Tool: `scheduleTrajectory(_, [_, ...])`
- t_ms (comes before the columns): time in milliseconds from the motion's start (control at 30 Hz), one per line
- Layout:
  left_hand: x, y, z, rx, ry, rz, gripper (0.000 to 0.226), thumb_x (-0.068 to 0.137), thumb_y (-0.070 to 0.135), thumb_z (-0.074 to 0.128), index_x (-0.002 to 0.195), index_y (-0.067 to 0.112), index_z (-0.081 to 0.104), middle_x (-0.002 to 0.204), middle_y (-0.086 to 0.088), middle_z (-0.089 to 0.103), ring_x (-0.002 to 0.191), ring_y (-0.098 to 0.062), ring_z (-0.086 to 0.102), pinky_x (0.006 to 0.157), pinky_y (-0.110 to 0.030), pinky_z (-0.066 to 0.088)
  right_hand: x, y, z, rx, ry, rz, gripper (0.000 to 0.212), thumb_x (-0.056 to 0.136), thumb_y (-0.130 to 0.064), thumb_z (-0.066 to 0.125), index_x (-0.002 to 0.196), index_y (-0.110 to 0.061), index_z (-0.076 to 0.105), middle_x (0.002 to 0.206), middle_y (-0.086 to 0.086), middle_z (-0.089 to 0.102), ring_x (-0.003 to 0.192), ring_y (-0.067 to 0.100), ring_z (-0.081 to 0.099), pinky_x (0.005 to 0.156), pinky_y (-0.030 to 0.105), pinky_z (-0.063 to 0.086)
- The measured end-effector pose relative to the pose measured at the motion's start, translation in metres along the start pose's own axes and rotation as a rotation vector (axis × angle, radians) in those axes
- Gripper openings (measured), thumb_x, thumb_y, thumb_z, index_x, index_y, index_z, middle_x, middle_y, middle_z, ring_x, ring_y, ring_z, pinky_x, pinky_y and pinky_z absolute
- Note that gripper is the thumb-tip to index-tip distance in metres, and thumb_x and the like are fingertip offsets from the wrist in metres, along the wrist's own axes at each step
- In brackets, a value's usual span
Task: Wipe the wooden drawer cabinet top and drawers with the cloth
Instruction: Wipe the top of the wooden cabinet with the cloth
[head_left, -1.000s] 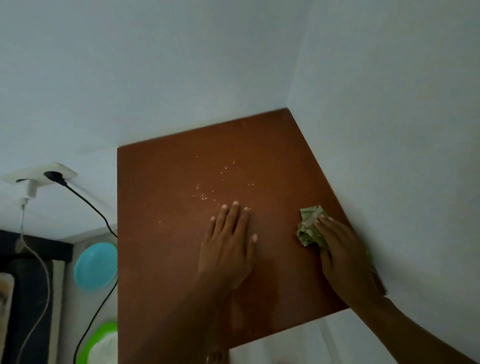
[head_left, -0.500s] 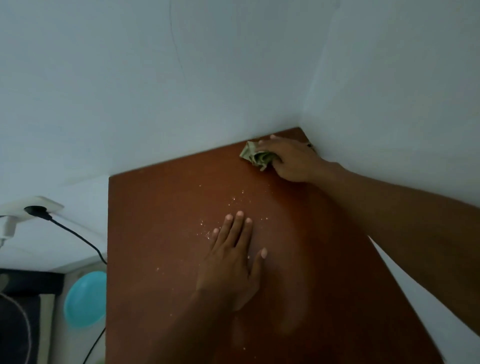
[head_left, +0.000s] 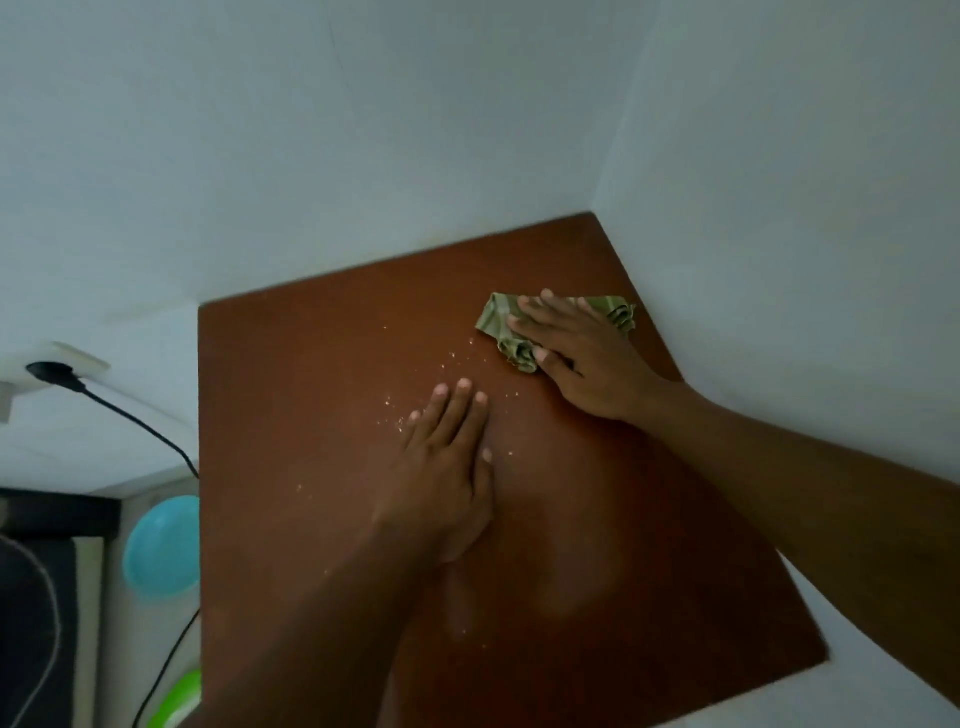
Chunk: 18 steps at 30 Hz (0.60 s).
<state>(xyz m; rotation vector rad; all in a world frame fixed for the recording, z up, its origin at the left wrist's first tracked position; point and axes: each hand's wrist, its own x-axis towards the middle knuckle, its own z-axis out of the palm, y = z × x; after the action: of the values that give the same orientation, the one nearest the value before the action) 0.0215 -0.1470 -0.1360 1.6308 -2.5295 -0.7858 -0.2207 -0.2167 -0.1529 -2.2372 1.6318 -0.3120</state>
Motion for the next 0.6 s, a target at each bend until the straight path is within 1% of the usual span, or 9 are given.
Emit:
scheduleTrajectory(100, [0.001, -0.002, 0.001, 0.041, -0.023, -0.015, 0.068, 0.097, 0.049, 0.009, 0.161, 0.026, 0.004, 0.168, 0.008, -0.009, 0.153, -0.01, -0.017, 0.12, -0.031, -0.01, -0.065, -0.017, 0.011, 0.032, -0.002, -0.027, 0.05, 0.104, -0.032, 0.036, 0.154, -0.033, 0.037, 0.164, -0.011, 0.028, 0.155, 0.014, 0.015, 0.125, 0.039, 0.008])
scheduleTrajectory(233, [0.0, 0.001, 0.001, 0.079, -0.035, -0.03, 0.064, 0.102, 0.047, 0.013, 0.162, 0.024, 0.005, 0.17, 0.004, -0.008, 0.155, -0.015, -0.012, 0.123, -0.037, -0.003, -0.145, -0.038, 0.023, 0.077, 0.037, -0.03, 0.047, 0.103, -0.026, 0.043, 0.15, -0.029, 0.045, 0.161, -0.009, 0.036, 0.154, 0.015, 0.021, 0.125, 0.036, 0.011])
scheduleTrajectory(300, [0.001, 0.005, 0.0, 0.083, -0.06, -0.052, 0.06, 0.107, 0.043, 0.018, 0.162, 0.023, 0.004, 0.169, 0.003, -0.009, 0.155, -0.017, -0.012, 0.125, -0.04, -0.001, -0.183, -0.05, 0.029, 0.07, 0.051, -0.04, 0.046, 0.103, -0.026, 0.044, 0.149, -0.027, 0.048, 0.16, -0.008, 0.039, 0.153, 0.017, 0.026, 0.125, 0.038, 0.016])
scheduleTrajectory(367, [0.003, 0.009, -0.004, 0.086, -0.081, -0.071, 0.06, 0.108, 0.043, 0.018, 0.162, 0.022, 0.005, 0.17, 0.001, -0.008, 0.155, -0.018, -0.011, 0.126, -0.041, 0.001, -0.222, -0.06, 0.037, 0.068, 0.065, -0.04, 0.046, 0.102, -0.025, 0.044, 0.147, -0.026, 0.05, 0.158, -0.007, 0.041, 0.151, 0.019, 0.031, 0.122, 0.043, 0.024])
scheduleTrajectory(433, [0.003, 0.012, -0.007, 0.107, -0.098, -0.084, 0.061, 0.107, 0.044, 0.018, 0.162, 0.021, 0.006, 0.17, 0.0, -0.007, 0.156, -0.02, -0.01, 0.126, -0.043, 0.003, -0.255, -0.069, 0.046, 0.069, 0.113, -0.032, 0.044, 0.101, -0.023, 0.046, 0.144, -0.025, 0.055, 0.155, -0.006, 0.046, 0.147, 0.02, 0.037, 0.116, 0.046, 0.033])
scheduleTrajectory(500, [0.003, 0.016, -0.009, 0.127, -0.124, -0.102, 0.062, 0.107, 0.047, 0.016, 0.162, 0.02, 0.004, 0.17, -0.001, -0.008, 0.156, -0.021, -0.009, 0.126, -0.045, 0.004, -0.28, -0.077, 0.053, 0.053, 0.168, -0.029, 0.043, 0.098, -0.02, 0.048, 0.139, -0.024, 0.059, 0.151, -0.005, 0.051, 0.141, 0.02, 0.043, 0.107, 0.044, 0.039])
scheduleTrajectory(600, [0.003, 0.024, -0.013, 0.139, -0.158, -0.132, 0.067, 0.105, 0.053, 0.013, 0.161, 0.018, 0.002, 0.17, -0.003, -0.009, 0.156, -0.024, -0.01, 0.126, -0.045, 0.003, -0.303, -0.084, 0.061, -0.011, 0.241, -0.047, 0.039, 0.095, -0.018, 0.051, 0.132, -0.02, 0.061, 0.137, -0.002, 0.062, 0.125, 0.022, 0.051, 0.091, 0.044, 0.046])
